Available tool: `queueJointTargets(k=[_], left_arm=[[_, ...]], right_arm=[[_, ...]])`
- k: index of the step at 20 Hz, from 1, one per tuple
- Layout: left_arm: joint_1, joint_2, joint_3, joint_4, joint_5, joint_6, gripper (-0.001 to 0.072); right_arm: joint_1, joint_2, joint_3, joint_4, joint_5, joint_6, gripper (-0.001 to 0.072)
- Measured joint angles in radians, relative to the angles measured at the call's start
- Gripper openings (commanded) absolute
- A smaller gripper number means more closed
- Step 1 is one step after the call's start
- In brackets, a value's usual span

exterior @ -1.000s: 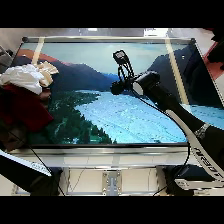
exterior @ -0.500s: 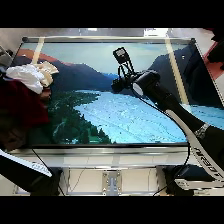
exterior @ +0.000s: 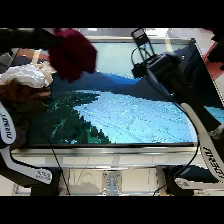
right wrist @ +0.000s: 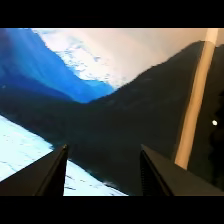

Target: Fold the shirts.

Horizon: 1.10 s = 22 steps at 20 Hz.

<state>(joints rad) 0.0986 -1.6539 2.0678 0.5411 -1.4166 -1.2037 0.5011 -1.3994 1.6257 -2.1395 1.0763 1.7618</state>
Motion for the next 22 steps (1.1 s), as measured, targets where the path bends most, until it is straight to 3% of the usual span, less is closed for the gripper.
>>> queueJointTargets(k=[8, 9, 10, 11, 12, 18, 22], left_arm=[[-0.581, -0.039, -0.203, 0.456, 0.004, -0.028, 0.0016], [-0.631, -0.062, -0.217, 0.51, 0.013, -0.045, 0.0057], [-0.667, -0.083, -0.226, 0.558, 0.026, -0.058, 0.0324], [-0.697, -0.101, -0.232, 0.61, 0.049, -0.08, 0.0661], [-0.716, -0.113, -0.234, 0.659, 0.076, -0.098, 0.0712], [-0.744, -0.139, -0.074, 1.128, 0.161, -0.252, 0.071], [-0.706, -0.131, -0.023, 1.285, 0.159, -0.325, 0.0709]], right_arm=[[-0.25, 0.156, 0.029, -0.021, 0.071, 0.001, 0.0508], [-0.275, 0.163, 0.025, 0.002, 0.073, -0.002, 0.0508], [-0.296, 0.167, 0.017, 0.029, 0.072, -0.012, 0.0508], [-0.315, 0.171, 0.004, 0.065, 0.066, -0.026, 0.0509], [-0.33, 0.173, -0.014, 0.103, 0.06, -0.043, 0.0509], [-0.359, 0.179, -0.249, 0.422, 0.031, -0.172, 0.0509], [-0.361, 0.179, -0.507, 0.676, -0.003, -0.286, 0.0509]])
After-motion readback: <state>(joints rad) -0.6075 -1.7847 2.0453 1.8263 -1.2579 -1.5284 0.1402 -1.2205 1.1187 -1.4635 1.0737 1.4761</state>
